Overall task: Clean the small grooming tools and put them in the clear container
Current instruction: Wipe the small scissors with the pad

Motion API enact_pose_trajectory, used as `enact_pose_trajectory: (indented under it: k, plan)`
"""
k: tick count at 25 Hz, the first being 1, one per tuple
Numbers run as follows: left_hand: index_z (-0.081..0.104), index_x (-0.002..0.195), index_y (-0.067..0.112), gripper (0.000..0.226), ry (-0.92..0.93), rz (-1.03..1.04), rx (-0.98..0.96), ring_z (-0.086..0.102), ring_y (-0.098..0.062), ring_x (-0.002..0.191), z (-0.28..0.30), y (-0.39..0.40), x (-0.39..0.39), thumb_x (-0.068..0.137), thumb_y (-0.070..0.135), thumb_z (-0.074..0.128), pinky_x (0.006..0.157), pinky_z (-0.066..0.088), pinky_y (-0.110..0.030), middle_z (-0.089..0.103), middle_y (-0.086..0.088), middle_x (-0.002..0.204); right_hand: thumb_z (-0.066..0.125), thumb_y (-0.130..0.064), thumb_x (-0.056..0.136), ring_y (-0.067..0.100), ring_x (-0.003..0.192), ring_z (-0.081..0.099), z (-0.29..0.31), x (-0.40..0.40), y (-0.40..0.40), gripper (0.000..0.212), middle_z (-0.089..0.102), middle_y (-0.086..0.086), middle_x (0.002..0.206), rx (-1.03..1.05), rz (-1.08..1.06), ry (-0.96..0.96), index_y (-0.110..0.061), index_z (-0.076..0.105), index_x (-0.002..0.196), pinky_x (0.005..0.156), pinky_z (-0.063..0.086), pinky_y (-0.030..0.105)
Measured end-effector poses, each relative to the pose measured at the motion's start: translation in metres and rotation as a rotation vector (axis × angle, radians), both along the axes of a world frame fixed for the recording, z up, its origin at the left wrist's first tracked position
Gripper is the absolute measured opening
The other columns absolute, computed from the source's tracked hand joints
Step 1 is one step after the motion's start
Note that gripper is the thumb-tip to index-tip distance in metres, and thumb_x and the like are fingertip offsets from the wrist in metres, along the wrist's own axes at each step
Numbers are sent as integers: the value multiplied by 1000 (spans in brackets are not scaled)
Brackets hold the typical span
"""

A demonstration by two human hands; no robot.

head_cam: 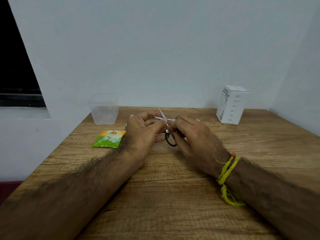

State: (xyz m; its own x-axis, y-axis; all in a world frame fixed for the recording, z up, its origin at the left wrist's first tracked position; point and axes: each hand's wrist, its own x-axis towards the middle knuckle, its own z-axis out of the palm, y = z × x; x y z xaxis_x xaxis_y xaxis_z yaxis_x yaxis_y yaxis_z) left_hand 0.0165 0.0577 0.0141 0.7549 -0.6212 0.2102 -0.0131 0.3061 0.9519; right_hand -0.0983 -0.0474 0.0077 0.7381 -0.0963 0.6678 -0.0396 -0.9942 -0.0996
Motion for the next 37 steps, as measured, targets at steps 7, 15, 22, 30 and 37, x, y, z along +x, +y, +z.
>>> enact_pose_trajectory:
  k: [7, 15, 22, 30, 37]
  plan:
    - [66, 106, -1, 17, -7, -9, -5, 76, -17, 72, 0, 1, -1, 90, 0, 70, 58, 59, -27, 78, -6, 79, 56, -16, 96, 18, 84, 56, 2, -2, 3, 9, 60, 1, 99, -3, -8, 43, -14, 62, 103, 71, 53, 39]
    - [66, 102, 1, 14, 9, 10, -19, 77, -21, 73, 2, 3, -1, 90, 0, 71, 59, 60, -29, 78, -8, 82, 65, -14, 93, 7, 81, 56, 9, -9, 7, 6, 60, -9, 88, 316, -44, 48, -19, 65, 89, 69, 45, 18]
    - [62, 103, 4, 15, -41, 43, -32, 77, -24, 77, 0, 1, -2, 91, 1, 70, 61, 62, -33, 77, -11, 81, 67, -22, 93, 2, 78, 52, 3, 0, 19, 6, 59, -10, 93, 603, -196, 68, -22, 70, 87, 64, 39, 7]
    - [62, 106, 1, 15, -28, 76, -63, 77, -28, 78, -3, -2, -3, 92, -1, 67, 65, 63, -38, 76, -15, 83, 70, -27, 92, 8, 75, 63, 7, -2, 24, 10, 70, -7, 78, 871, -211, 64, -22, 74, 84, 69, 53, 27]
    - [60, 106, 0, 15, -15, 77, -68, 77, -25, 77, -1, -2, -3, 93, -1, 66, 62, 62, -34, 76, -16, 86, 76, -31, 87, 6, 68, 63, 6, -3, 24, 12, 72, -4, 72, 854, -211, 24, -21, 78, 81, 61, 51, 24]
